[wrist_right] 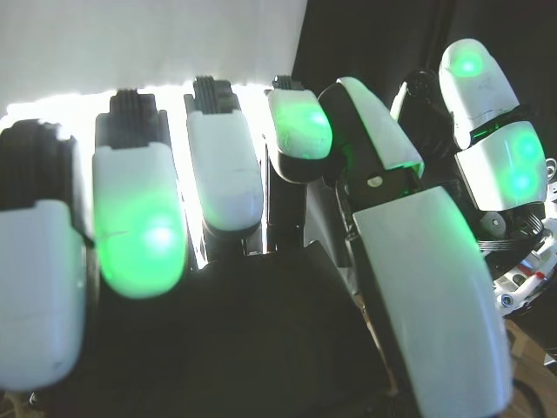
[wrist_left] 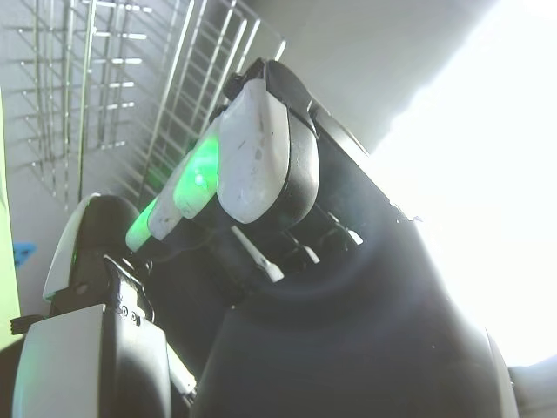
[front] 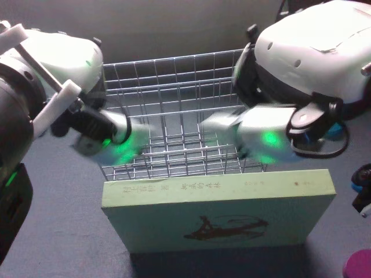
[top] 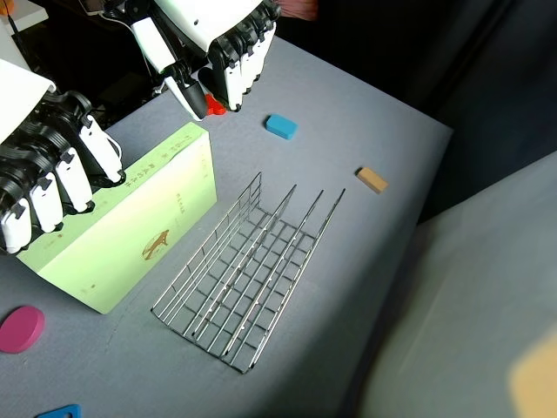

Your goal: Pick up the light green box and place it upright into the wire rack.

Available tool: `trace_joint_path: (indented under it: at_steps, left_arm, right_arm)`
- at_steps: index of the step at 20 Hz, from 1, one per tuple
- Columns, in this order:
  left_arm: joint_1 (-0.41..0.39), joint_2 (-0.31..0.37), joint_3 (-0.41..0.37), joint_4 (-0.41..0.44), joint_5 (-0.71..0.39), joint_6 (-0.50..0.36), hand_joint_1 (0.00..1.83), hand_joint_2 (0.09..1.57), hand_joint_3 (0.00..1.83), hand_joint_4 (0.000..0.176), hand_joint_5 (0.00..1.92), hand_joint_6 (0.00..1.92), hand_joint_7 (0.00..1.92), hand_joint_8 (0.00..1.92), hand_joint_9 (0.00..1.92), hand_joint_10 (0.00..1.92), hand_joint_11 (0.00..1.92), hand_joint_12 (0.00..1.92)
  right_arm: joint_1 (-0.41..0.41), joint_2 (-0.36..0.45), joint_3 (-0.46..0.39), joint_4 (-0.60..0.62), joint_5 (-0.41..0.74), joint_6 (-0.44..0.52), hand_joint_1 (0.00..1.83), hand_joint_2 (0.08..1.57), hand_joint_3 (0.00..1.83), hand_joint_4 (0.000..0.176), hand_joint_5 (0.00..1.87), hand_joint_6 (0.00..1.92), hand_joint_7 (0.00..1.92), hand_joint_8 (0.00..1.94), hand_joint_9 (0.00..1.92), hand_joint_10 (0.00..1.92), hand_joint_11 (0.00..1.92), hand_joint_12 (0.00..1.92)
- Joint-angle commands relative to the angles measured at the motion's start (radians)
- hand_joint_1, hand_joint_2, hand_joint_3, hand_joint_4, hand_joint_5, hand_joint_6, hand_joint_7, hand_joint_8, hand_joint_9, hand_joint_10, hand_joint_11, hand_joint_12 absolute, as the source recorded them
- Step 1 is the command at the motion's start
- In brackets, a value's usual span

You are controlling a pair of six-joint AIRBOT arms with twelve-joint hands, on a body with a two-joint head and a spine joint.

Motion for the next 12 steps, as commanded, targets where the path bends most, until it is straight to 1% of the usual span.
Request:
trace_joint_path:
  at_steps: [1, 7, 10, 11, 12]
  left_arm:
    - [-0.012, -0.003, 0.002, 0.109, 0.005, 0.0, 0.08, 1.04, 0.02, 0.066, 0.19, 0.01, 0.14, 0.0, 0.18, 0.01, 0.0, 0.62]
    - [-0.024, 0.002, 0.002, 0.112, -0.007, 0.009, 0.08, 1.05, 0.01, 0.066, 0.2, 0.0, 0.15, 0.0, 0.18, 0.01, 0.0, 0.64]
    - [-0.017, 0.031, -0.006, 0.123, -0.027, 0.017, 0.08, 1.05, 0.01, 0.065, 0.2, 0.0, 0.15, 0.0, 0.18, 0.0, 0.0, 0.64]
    - [-0.013, 0.063, -0.008, 0.136, -0.057, 0.03, 0.08, 1.05, 0.01, 0.065, 0.2, 0.0, 0.15, 0.0, 0.18, 0.0, 0.0, 0.64]
    - [-0.013, 0.073, -0.008, 0.136, -0.067, 0.037, 0.08, 1.05, 0.01, 0.066, 0.2, 0.0, 0.15, 0.0, 0.18, 0.0, 0.0, 0.64]
  right_arm:
    - [0.012, -0.001, -0.004, -0.082, -0.005, 0.003, 0.13, 0.97, 0.03, 0.027, 0.11, 0.0, 0.1, 0.0, 0.07, 0.0, 0.0, 0.48]
    - [0.006, 0.0, -0.011, -0.082, -0.011, 0.0, 0.12, 0.98, 0.02, 0.026, 0.11, 0.0, 0.1, 0.0, 0.07, 0.0, 0.0, 0.47]
    - [0.002, -0.002, -0.011, -0.079, -0.004, -0.005, 0.12, 0.98, 0.01, 0.026, 0.12, 0.0, 0.1, 0.0, 0.07, 0.0, 0.0, 0.48]
    - [-0.001, -0.015, -0.01, -0.063, -0.003, -0.007, 0.12, 0.98, 0.01, 0.026, 0.12, 0.0, 0.1, 0.0, 0.07, 0.0, 0.0, 0.48]
    - [-0.001, -0.021, -0.009, -0.062, -0.005, -0.009, 0.12, 0.99, 0.01, 0.026, 0.12, 0.0, 0.1, 0.0, 0.07, 0.0, 0.0, 0.5]
